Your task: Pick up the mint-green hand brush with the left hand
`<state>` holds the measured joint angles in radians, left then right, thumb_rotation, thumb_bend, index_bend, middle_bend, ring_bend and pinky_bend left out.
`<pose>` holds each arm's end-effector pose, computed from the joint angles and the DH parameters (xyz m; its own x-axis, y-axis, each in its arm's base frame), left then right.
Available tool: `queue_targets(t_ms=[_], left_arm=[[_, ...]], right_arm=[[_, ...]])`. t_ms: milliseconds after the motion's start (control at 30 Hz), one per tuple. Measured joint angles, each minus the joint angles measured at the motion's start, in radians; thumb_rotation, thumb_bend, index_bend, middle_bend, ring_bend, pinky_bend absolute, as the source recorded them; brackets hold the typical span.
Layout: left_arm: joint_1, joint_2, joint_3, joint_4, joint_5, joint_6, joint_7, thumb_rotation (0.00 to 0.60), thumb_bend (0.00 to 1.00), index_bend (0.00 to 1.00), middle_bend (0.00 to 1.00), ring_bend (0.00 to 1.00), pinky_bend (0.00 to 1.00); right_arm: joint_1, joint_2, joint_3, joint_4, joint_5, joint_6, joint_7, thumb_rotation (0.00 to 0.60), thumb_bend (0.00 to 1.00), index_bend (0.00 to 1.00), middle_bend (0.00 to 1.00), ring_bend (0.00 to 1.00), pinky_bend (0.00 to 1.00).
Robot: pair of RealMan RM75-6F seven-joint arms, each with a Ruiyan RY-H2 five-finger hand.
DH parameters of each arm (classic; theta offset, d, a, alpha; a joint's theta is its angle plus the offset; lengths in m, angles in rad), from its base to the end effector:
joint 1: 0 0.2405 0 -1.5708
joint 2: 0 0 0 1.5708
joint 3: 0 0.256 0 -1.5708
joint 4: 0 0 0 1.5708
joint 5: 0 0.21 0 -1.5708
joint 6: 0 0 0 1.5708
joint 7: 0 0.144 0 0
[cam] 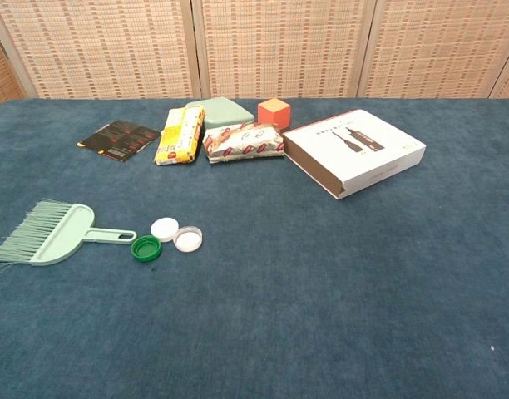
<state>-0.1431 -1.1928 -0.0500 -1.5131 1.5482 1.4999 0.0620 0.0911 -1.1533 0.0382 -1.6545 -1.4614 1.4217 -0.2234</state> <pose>-0.3057 0.2000 0.1436 0.4741 -0.0456 0.8793 0.8735 -0.1015 -0.4762 -0.3072 -0.1790 0.1359 0.5212 -0.0836 0.8494 -0.8523 0.0014 0.5231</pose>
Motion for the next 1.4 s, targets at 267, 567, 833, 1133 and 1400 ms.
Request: queue_targets(t_ms=[267, 567, 833, 1133, 1400], left_arm=[[-0.005, 0.002, 0.015, 0.028, 0.017, -0.017, -0.033, 0.600, 0.41, 0.00, 0.00, 0.00, 0.12], [-0.069, -0.063, 0.018, 0.053, 0.063, -0.081, 0.036, 0.600, 0.41, 0.12, 0.16, 0.33, 0.49], [-0.170, -0.153, -0.011, 0.053, 0.059, -0.192, 0.189, 0.600, 0.39, 0.19, 0.24, 0.55, 0.69], [-0.250, -0.264, -0.034, 0.105, 0.020, -0.290, 0.268, 0.600, 0.37, 0.28, 0.27, 0.62, 0.74], [-0.318, -0.343, -0.054, 0.191, -0.035, -0.376, 0.303, 0.600, 0.36, 0.27, 0.29, 0.62, 0.74]], right_arm=[[-0.001, -0.005, 0.001, 0.001, -0.001, 0.003, -0.007, 0.600, 0.22, 0.00, 0.00, 0.00, 0.00], [-0.009, -0.029, -0.003, 0.006, -0.038, 0.045, -0.047, 0.600, 0.22, 0.00, 0.00, 0.00, 0.00], [-0.019, -0.059, 0.009, 0.011, -0.045, 0.085, -0.095, 0.600, 0.22, 0.00, 0.00, 0.00, 0.00], [-0.021, -0.076, 0.025, 0.016, -0.022, 0.091, -0.129, 0.600, 0.22, 0.00, 0.00, 0.00, 0.00], [-0.016, -0.083, 0.038, 0.018, 0.013, 0.073, -0.149, 0.600, 0.22, 0.00, 0.00, 0.00, 0.00]])
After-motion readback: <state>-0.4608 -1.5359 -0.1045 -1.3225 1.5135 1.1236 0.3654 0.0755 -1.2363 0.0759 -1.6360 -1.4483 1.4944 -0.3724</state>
